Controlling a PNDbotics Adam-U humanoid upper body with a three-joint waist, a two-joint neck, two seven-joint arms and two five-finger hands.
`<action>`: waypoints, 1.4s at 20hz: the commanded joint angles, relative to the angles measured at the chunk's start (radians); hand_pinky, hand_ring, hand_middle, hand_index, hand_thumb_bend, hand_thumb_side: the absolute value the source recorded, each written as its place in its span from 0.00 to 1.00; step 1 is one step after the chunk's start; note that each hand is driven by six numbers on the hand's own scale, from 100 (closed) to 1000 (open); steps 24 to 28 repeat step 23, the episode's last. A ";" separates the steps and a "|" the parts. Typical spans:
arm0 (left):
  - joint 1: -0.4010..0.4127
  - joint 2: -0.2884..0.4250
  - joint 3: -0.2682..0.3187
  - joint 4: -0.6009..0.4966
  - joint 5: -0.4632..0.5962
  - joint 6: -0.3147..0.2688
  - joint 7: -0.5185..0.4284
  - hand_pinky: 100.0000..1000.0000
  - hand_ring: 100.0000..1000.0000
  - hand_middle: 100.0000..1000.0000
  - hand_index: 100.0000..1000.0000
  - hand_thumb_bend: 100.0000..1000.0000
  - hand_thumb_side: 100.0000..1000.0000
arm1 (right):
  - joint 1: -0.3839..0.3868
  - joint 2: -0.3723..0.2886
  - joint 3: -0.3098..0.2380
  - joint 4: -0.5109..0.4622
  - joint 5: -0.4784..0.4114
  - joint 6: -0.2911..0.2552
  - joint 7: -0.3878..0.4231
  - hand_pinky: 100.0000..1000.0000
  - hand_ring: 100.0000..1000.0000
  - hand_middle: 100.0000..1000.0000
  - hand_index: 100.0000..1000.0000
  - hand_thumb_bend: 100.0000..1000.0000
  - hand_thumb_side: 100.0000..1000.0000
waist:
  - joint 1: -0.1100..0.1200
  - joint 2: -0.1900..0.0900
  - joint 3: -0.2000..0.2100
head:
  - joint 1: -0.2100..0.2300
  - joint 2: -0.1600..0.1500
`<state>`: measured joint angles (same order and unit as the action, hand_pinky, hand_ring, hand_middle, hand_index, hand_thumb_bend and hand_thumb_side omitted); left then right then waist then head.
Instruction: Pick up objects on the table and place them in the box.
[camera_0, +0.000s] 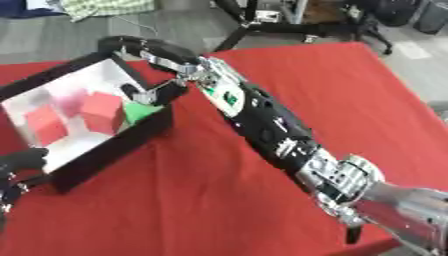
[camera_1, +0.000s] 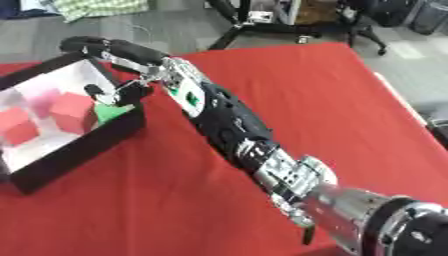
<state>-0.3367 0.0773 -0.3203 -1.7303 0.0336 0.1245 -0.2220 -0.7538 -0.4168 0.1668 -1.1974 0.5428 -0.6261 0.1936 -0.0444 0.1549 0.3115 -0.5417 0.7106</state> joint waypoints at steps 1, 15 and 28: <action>0.007 0.011 0.028 -0.013 -0.005 -0.005 0.025 0.80 1.00 0.75 0.65 0.00 0.86 | 0.019 -0.070 0.020 -0.089 -0.052 -0.022 -0.035 1.00 0.90 0.92 0.99 0.00 0.28 | 0.004 -0.021 -0.019 | 0.060 0.014; 0.117 0.072 0.127 -0.034 -0.022 -0.018 0.131 0.79 1.00 0.75 0.65 0.00 0.85 | 0.368 0.011 -0.084 -0.418 -0.276 0.031 -0.103 1.00 0.84 0.80 0.91 0.00 0.41 | -0.013 -0.095 -0.194 | 0.376 0.059; 0.150 0.099 0.142 -0.057 -0.038 -0.028 0.147 0.79 1.00 0.75 0.65 0.00 0.85 | 0.568 0.178 -0.239 -0.514 -0.399 0.153 0.009 1.00 0.83 0.76 0.88 0.00 0.41 | -0.017 -0.071 -0.249 | 0.447 0.059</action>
